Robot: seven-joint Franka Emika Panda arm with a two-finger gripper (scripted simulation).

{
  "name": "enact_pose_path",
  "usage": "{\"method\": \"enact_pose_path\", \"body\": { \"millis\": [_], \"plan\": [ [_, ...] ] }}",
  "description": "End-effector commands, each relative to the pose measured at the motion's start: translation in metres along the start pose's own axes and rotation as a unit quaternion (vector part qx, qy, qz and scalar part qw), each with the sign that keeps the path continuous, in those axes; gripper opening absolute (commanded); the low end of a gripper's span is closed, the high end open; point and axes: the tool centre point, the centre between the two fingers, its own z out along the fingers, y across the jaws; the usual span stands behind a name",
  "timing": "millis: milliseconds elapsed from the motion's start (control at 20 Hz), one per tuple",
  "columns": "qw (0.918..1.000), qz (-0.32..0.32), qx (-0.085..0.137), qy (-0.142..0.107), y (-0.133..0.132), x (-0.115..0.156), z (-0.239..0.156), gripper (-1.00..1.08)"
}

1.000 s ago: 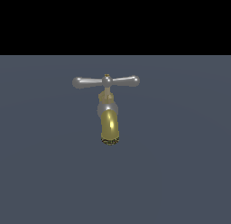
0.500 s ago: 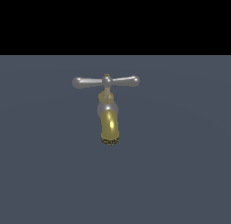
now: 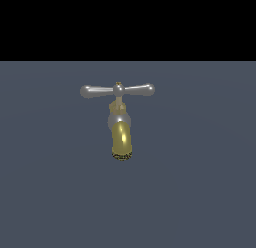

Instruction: Turn on the faucet by rotating a designated handle.

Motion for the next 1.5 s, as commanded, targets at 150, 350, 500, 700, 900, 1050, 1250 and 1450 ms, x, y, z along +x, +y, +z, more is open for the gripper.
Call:
{"method": "enact_pose_path", "body": {
  "millis": [150, 350, 500, 700, 900, 1050, 1250, 1450],
  "plan": [
    [0.9980, 0.060, 0.015, -0.014, -0.017, 0.032, 0.023, -1.00],
    [0.9936, 0.108, 0.022, -0.025, -0.031, 0.055, 0.044, -1.00],
    [0.9886, 0.145, 0.024, -0.033, -0.041, 0.072, 0.061, -1.00],
    [0.9798, 0.194, 0.024, -0.042, -0.056, 0.093, 0.085, -1.00],
    [0.9685, 0.243, 0.020, -0.050, -0.070, 0.112, 0.112, -1.00],
    [0.9584, 0.280, 0.015, -0.053, -0.080, 0.125, 0.133, -1.00],
    [0.9430, 0.328, 0.006, -0.055, -0.094, 0.140, 0.162, -1.00],
    [0.9253, 0.375, -0.005, -0.053, -0.107, 0.154, 0.193, -1.00]
  ]
}}
